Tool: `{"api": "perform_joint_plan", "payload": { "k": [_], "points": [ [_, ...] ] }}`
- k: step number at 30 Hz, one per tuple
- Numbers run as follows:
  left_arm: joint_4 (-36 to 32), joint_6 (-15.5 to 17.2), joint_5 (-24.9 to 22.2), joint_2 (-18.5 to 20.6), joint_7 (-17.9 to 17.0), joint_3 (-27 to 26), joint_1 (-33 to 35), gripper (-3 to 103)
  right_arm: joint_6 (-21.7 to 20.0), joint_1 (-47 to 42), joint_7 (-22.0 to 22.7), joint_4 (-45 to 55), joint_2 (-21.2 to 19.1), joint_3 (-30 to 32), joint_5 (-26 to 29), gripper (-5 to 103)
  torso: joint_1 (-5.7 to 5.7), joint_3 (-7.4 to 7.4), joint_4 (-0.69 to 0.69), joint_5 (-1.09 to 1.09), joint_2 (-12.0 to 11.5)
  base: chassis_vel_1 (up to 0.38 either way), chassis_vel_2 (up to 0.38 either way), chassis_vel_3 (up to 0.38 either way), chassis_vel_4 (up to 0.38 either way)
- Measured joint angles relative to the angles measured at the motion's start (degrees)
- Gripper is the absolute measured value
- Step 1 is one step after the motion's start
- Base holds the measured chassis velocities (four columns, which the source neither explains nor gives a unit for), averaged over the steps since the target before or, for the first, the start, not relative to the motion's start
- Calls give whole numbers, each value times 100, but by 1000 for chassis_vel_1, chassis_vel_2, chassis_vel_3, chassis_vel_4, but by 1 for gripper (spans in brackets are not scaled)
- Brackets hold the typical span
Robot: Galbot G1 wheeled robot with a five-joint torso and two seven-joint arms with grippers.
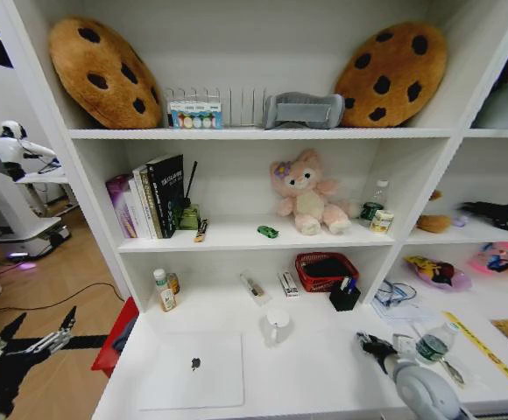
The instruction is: Organize the objects on the table.
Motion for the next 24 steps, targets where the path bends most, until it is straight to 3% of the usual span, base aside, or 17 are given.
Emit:
{"api": "perform_joint_plan", "payload": {
  "k": [1, 2, 8, 12, 13, 16, 23, 24],
  "points": [
    [0, 0, 0, 0, 0, 0, 0, 100, 5, 2, 0, -7, 11, -4, 5, 20, 0, 0, 0, 0, 0, 0, 0, 0, 0],
    [0, 0, 0, 0, 0, 0, 0, 100, 13, 2, 0, -14, 20, -7, 5, 12, 0, 0, 0, -1, 0, 0, 0, 0, 0],
    [0, 0, 0, 0, 0, 0, 0, 100, 254, -3, -82, 21, 45, -4, -166, 12, 0, 0, -1, 3, 0, 0, 0, 0, 0],
    [0, 0, 0, 0, 0, 0, 0, 100, 1565, 191, -909, 286, 31, 124, -993, 12, 0, 0, -1, 0, 0, 0, 0, 0, 0],
    [0, 0, 0, 0, 0, 0, 0, 100, 1565, 191, -909, 286, 31, 124, -993, 12, 0, 0, -1, 0, 0, 0, 0, 0, 0],
    [0, 0, 0, 0, 0, 0, 0, 100, 2888, 777, -1434, -13, 10, -48, -1975, 12, 0, 0, -1, 0, 0, 0, 0, 0, 0],
    [0, 0, 0, 0, -1, 0, 0, 100, 3142, 966, -1481, -141, 15, -156, -2140, 12, 0, 0, 1, 0, 0, 0, 0, 0, 0],
    [0, 0, 0, 0, 0, 0, 0, 100, 3334, 1151, -1509, -274, 21, -290, -2265, 12, 0, 0, 1, 0, 0, 0, 0, 0, 0]
  ]
}}
